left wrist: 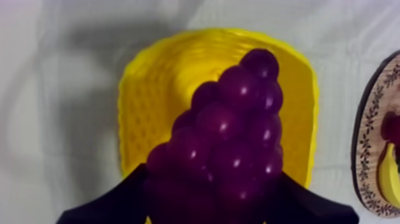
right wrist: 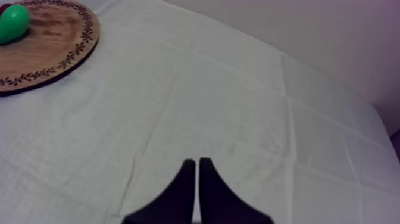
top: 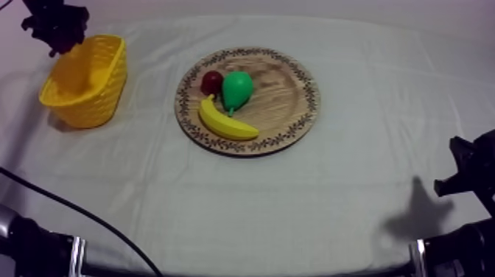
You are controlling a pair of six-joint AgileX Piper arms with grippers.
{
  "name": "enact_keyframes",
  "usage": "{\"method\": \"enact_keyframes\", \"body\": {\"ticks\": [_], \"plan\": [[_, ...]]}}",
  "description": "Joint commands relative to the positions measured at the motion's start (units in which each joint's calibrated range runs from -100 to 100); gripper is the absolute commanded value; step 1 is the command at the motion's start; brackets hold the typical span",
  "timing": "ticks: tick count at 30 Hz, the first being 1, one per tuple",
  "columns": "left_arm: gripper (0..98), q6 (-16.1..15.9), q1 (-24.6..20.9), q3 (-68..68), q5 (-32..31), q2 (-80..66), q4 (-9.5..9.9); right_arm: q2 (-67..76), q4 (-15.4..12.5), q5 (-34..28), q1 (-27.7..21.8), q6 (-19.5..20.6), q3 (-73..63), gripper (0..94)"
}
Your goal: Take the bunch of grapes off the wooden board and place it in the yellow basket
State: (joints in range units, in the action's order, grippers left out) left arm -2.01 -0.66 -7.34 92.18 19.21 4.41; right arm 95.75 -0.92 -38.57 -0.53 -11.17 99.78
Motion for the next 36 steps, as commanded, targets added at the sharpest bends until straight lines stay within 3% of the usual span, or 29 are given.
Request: {"method": "enact_keyframes", "body": {"ticks": [1,17,30,36], "plan": [[52.2,0.09,-0.06,1.22,-0.49,1.13,-0.20,0.00,0.01,0.02,-0.01,-0.04,0.00,0.3],[54.3,-0.40,-1.11,8.17,-9.25,11.34,-2.96,0.00,0.01,0.02,-0.01,-0.04,0.00,0.3],[88.3,0.17,-1.05,8.05,-7.88,12.20,-4.16,0.00,0.01,0.02,-0.01,-0.04,0.00,0.3],[93.5,0.53,-0.98,8.41,-7.67,11.25,-4.31,0.00,0.01,0.02,-0.01,-0.04,0.00,0.3]]}}
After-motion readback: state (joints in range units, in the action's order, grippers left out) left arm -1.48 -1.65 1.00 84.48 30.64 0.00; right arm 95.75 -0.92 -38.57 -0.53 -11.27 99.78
